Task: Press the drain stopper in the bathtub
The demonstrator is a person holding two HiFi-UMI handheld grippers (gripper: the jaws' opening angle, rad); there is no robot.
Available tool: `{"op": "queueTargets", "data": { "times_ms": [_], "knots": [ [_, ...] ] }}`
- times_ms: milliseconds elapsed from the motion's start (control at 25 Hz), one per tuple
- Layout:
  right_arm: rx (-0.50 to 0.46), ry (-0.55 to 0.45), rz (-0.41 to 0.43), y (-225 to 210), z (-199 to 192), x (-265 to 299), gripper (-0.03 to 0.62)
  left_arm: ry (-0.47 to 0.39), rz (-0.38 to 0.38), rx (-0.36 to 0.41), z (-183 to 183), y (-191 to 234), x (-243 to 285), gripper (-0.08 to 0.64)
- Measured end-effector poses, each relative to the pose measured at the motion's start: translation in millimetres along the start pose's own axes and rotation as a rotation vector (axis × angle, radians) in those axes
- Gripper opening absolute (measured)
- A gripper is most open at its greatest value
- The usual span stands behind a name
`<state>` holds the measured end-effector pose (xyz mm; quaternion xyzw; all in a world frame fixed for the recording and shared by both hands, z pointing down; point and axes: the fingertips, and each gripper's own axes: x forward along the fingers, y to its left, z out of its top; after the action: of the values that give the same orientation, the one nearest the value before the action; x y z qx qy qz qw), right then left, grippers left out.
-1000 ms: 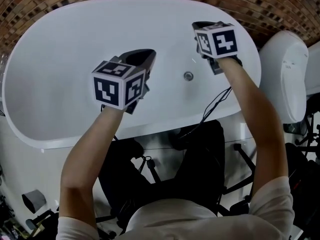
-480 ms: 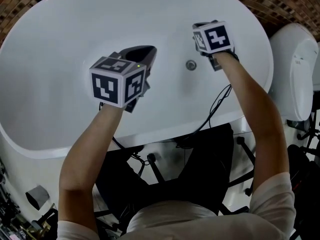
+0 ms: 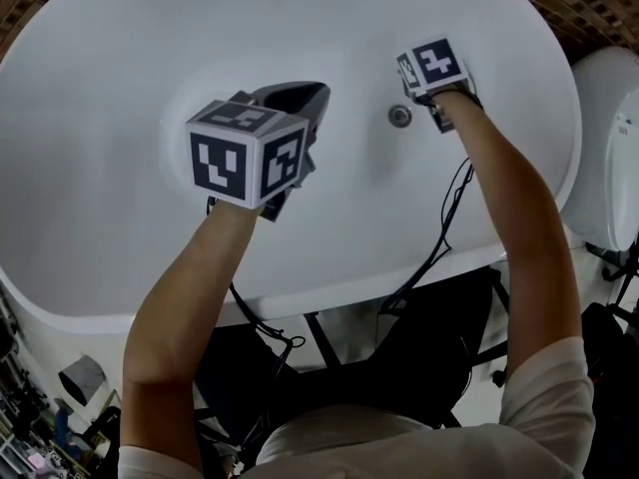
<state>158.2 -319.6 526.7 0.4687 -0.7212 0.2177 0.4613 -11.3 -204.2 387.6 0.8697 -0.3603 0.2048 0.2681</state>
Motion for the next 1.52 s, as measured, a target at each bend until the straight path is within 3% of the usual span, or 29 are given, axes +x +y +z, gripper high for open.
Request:
{"op": "queueTargets", "data": {
  "times_ms": [280,640,1080,1520],
  "knots": [
    [0.023,0.122,0.003,-10,-43,53,0.015,0.056,-0.015,-0.041,-20,11,20,0.008],
    [0.018,0.304,0.098,1,-107,113,0.015,0.097,-0.042,-0.072,-37,9,17,0.008],
    [0.107,0.436,0.208,4,-176,153,0.015,0.225,-0.09,-0.104,-72,5,40,0.008],
    [0.119,0.512,0.239,7,-201,170,0.017,0.293,-0.197,-0.099,-86,-24,43,0.008]
  ]
}}
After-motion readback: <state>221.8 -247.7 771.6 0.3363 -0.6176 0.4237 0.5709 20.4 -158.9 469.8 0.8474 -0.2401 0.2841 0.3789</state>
